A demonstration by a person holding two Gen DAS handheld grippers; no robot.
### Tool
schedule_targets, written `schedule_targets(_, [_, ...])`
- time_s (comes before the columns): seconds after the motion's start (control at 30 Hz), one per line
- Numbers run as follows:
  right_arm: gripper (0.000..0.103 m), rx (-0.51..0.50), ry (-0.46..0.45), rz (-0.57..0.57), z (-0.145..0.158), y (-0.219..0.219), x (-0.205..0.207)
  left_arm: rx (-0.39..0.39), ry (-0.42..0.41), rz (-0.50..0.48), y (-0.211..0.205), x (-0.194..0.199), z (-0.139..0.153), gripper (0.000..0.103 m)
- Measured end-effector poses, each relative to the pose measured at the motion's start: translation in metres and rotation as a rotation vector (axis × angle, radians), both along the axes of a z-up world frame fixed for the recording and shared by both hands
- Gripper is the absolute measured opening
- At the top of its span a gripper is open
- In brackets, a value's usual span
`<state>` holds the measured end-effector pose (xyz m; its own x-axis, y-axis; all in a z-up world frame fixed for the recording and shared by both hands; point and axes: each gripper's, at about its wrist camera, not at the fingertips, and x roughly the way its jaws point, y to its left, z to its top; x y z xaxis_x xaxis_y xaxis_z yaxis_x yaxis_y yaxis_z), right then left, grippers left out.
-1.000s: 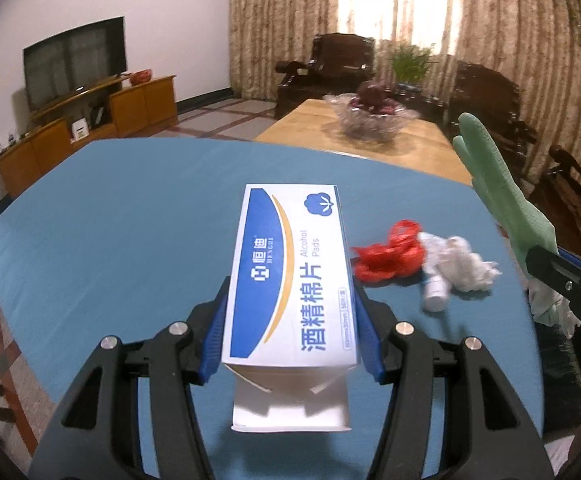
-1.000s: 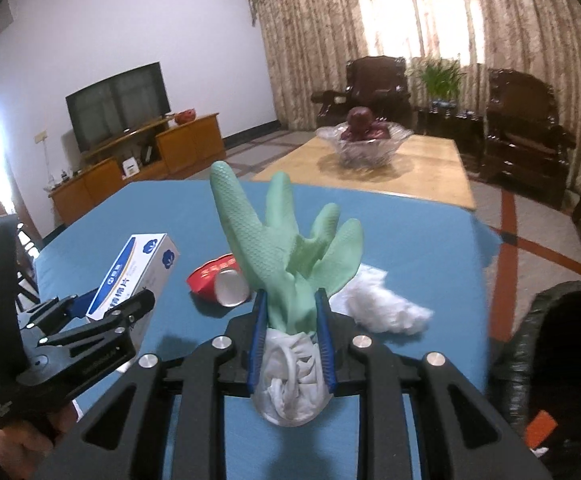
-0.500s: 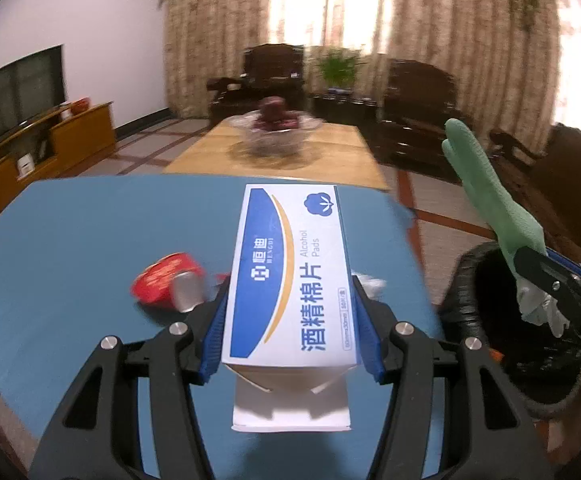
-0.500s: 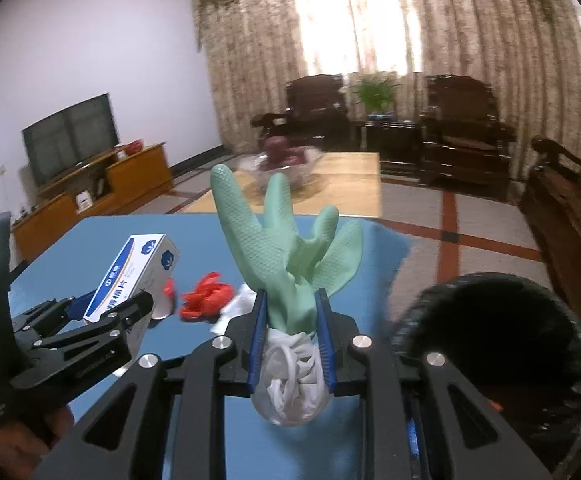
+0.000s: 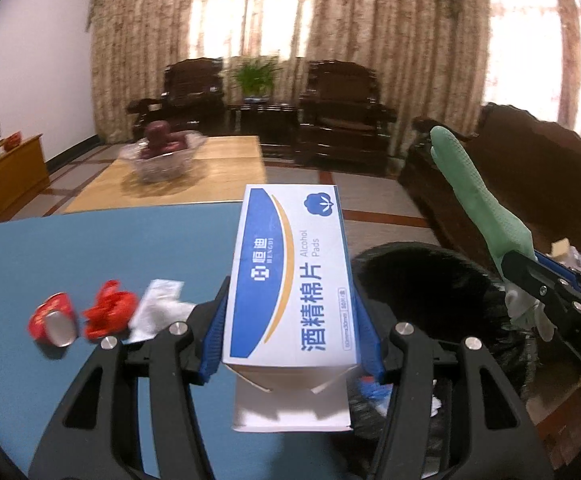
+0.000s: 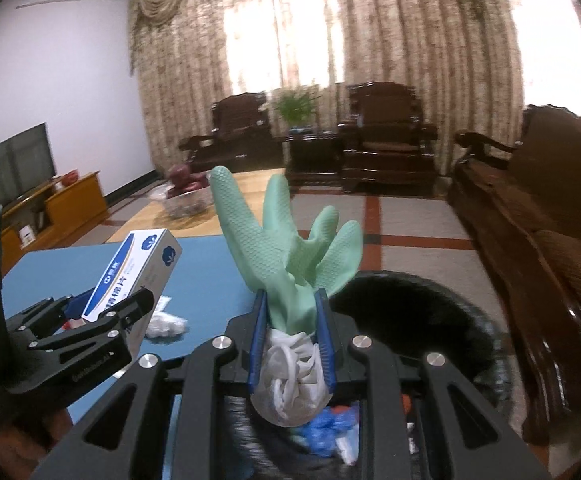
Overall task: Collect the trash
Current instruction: 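Carry the box and glove over the bin and open both grippers, then move both tools back over the red packet, red bag and tissue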
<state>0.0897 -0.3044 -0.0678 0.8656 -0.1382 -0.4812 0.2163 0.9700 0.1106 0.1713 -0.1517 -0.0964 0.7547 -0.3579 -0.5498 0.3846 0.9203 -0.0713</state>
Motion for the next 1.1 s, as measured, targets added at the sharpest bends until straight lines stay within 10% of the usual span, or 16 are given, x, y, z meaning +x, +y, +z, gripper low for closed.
schedule_targets(0.63, [0.024,0.024,0.102,-0.182,-0.051,-0.098,-0.019,0.031,0.033,-0.188,-0.106,-0.001,-0.041,0.054])
schedule_targets(1.1, [0.096,-0.041,0.088,-0.277,-0.054,-0.091,-0.022,0.010,0.040,-0.153,-0.075,0.004,-0.040,0.083])
